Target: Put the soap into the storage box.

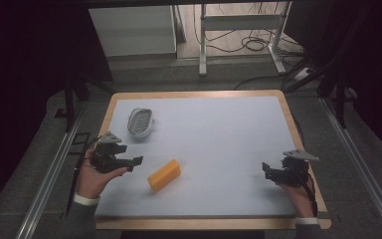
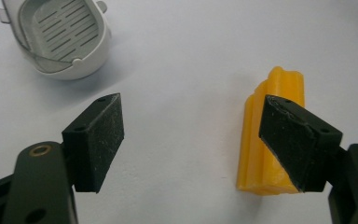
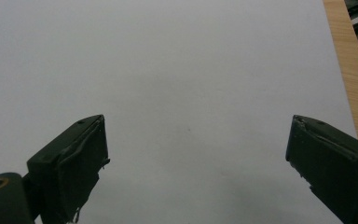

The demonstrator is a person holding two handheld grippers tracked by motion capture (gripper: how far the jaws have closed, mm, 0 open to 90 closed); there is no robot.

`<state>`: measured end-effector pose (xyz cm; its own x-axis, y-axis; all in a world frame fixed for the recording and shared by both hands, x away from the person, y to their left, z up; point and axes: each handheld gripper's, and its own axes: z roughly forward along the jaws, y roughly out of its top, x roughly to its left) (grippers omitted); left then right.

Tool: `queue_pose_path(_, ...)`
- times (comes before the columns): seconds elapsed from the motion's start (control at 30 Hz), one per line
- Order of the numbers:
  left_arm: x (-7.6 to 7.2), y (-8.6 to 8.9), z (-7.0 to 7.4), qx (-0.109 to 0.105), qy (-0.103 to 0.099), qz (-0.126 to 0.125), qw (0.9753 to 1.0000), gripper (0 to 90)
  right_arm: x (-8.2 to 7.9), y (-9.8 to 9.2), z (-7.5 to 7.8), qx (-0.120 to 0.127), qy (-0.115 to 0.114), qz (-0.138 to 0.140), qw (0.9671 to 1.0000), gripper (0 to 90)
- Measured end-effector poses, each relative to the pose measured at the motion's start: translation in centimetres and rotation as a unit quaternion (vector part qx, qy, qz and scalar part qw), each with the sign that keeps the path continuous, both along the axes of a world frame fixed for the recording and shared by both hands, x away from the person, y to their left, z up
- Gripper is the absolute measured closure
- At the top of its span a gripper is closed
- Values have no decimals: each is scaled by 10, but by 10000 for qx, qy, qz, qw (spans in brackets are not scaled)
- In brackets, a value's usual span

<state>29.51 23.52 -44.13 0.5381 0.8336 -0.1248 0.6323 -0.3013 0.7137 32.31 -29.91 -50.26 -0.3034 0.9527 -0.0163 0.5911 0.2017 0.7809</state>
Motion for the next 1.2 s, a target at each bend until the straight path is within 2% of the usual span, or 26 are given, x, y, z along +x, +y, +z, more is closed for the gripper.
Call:
queue_pose_path(0.23, -2, -8, -2, 32, 28, -103, 9999, 226, 0, 0, 0, 2, -11, -10, 10000, 56)
queue_pose_path(0.33, -1, -17, -3, 89, 36, -265, 9996, 224, 0, 0, 0, 2, -10, 9, 10000, 56)
queue_pose_path(0.63, -2, -32, -6, 168, 101, -460, 9987, 220, -1, -2, 0, 14, -10, -41, 10000, 55)
queue_pose_path(0.7, -3, -35, -7, 215, 124, -495, 9985, 218, -1, -1, 1, 10, -20, -30, 10000, 56)
queue_pose_path(0.8, -5, -40, -8, 397, 81, -469, 9981, 218, -1, -1, 1, 11, -20, -27, 10000, 56)
queue_pose_path(0.87, -5, -41, -8, 385, 88, -496, 9980, 218, 0, -1, 0, 6, -15, -30, 10000, 56)
queue_pose_path(1.2, -4, -59, -19, 438, 260, -740, 9960, 215, 0, -2, 0, 6, -8, -39, 10000, 55)
